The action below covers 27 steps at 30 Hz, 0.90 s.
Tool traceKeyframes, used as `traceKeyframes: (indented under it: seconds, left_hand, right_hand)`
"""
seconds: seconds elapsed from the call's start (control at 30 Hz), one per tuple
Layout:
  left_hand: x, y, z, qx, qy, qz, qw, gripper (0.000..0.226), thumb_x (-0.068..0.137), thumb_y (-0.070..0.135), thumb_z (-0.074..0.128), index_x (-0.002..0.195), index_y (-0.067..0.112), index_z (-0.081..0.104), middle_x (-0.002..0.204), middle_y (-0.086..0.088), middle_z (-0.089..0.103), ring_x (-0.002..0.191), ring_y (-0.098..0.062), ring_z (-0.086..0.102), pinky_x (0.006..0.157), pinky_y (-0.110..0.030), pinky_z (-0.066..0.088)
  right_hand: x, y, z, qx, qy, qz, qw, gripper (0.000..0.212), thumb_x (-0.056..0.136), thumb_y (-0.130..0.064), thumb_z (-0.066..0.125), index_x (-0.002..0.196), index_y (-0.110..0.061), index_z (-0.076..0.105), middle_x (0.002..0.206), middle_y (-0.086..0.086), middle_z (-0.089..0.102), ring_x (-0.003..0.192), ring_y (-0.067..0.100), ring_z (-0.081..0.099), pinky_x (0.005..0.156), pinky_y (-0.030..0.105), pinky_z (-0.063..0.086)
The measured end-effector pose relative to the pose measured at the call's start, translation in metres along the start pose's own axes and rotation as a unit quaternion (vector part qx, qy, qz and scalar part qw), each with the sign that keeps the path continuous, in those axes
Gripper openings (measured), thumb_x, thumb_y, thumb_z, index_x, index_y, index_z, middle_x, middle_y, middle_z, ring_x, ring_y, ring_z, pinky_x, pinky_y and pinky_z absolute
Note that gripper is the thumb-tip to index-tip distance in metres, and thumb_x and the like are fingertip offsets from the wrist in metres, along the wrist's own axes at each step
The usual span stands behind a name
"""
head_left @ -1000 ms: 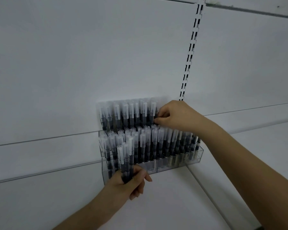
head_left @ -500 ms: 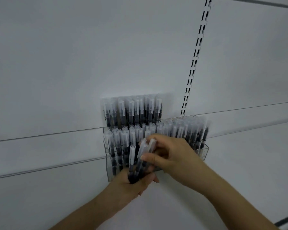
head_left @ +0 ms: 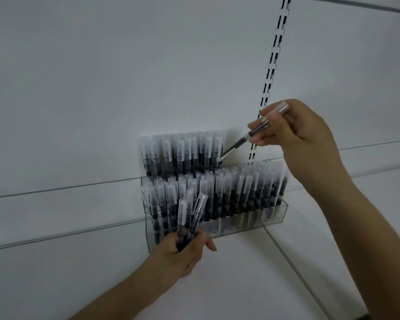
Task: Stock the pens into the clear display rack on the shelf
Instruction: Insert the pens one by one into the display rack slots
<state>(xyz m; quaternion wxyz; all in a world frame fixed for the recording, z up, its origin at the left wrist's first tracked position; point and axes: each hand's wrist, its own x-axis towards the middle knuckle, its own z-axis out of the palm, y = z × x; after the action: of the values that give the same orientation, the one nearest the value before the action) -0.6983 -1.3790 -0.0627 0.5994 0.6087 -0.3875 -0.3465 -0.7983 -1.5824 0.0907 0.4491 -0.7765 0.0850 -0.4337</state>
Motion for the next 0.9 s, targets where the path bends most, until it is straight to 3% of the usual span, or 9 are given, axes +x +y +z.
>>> traceKeyframes:
  seconds: [0.13, 0.23, 0.47, 0.63, 0.77, 0.9]
  left_hand:
    - [-0.001, 0.001, 0.0, -0.007, -0.005, -0.002, 1.0, 0.032, 0.09, 0.039, 0.051, 0.084, 0.015, 0.07, 0.053, 0.0, 0.037, 0.047, -0.012, 0.03, 0.05, -0.034, 0.023]
    - [-0.001, 0.002, 0.0, -0.002, -0.005, 0.001, 1.0, 0.033, 0.09, 0.041, 0.051, 0.084, 0.015, 0.07, 0.053, -0.001, 0.035, 0.048, -0.014, 0.029, 0.051, -0.035, 0.023]
    - [-0.002, 0.001, 0.0, 0.0, -0.001, 0.003, 1.0, 0.032, 0.092, 0.04, 0.05, 0.083, 0.017, 0.07, 0.053, 0.001, 0.037, 0.048, -0.012, 0.031, 0.049, -0.033, 0.026]
    - [-0.001, 0.001, 0.0, 0.004, -0.001, 0.006, 1.0, 0.032, 0.093, 0.039, 0.049, 0.085, 0.016, 0.07, 0.054, -0.001, 0.038, 0.048, -0.013, 0.031, 0.049, -0.032, 0.027]
    - [-0.001, 0.001, -0.001, 0.003, -0.001, 0.009, 1.0, 0.033, 0.094, 0.039, 0.049, 0.085, 0.015, 0.069, 0.053, -0.001, 0.037, 0.048, -0.014, 0.031, 0.048, -0.029, 0.029]
    - [-0.001, 0.001, 0.0, 0.006, 0.001, 0.013, 1.0, 0.032, 0.094, 0.037, 0.048, 0.083, 0.016, 0.07, 0.051, -0.001, 0.038, 0.047, -0.016, 0.03, 0.048, -0.029, 0.029]
  right_hand:
    - [0.017, 0.01, 0.009, -0.066, -0.049, 0.005, 0.997, 0.016, 0.103, -0.014, 0.048, 0.097, -0.002, 0.058, 0.09, 0.007, 0.073, 0.074, 0.018, 0.073, 0.075, 0.03, 0.059]
    - [0.021, 0.015, 0.018, -0.119, -0.081, 0.001, 0.99, 0.015, 0.102, -0.016, 0.051, 0.094, -0.006, 0.058, 0.085, 0.006, 0.073, 0.069, 0.012, 0.072, 0.072, 0.025, 0.059]
    - [0.033, 0.015, 0.023, -0.142, -0.12, 0.028, 0.982, 0.018, 0.101, -0.019, 0.053, 0.093, -0.005, 0.06, 0.083, 0.009, 0.073, 0.066, 0.014, 0.072, 0.067, 0.023, 0.059]
    - [0.028, 0.023, 0.033, -0.265, -0.214, 0.036, 0.94, 0.02, 0.098, -0.031, 0.057, 0.088, -0.014, 0.063, 0.076, 0.0, 0.073, 0.069, 0.008, 0.071, 0.072, 0.027, 0.058]
    - [0.029, 0.031, 0.038, -0.342, -0.192, 0.006, 0.92, 0.034, 0.096, -0.041, 0.058, 0.086, -0.011, 0.067, 0.08, 0.004, 0.07, 0.076, 0.016, 0.066, 0.071, 0.027, 0.049]
    - [0.034, 0.031, 0.037, -0.356, -0.185, 0.008, 0.916, 0.037, 0.093, -0.046, 0.06, 0.083, -0.012, 0.07, 0.077, 0.002, 0.07, 0.066, 0.009, 0.06, 0.059, 0.021, 0.041]
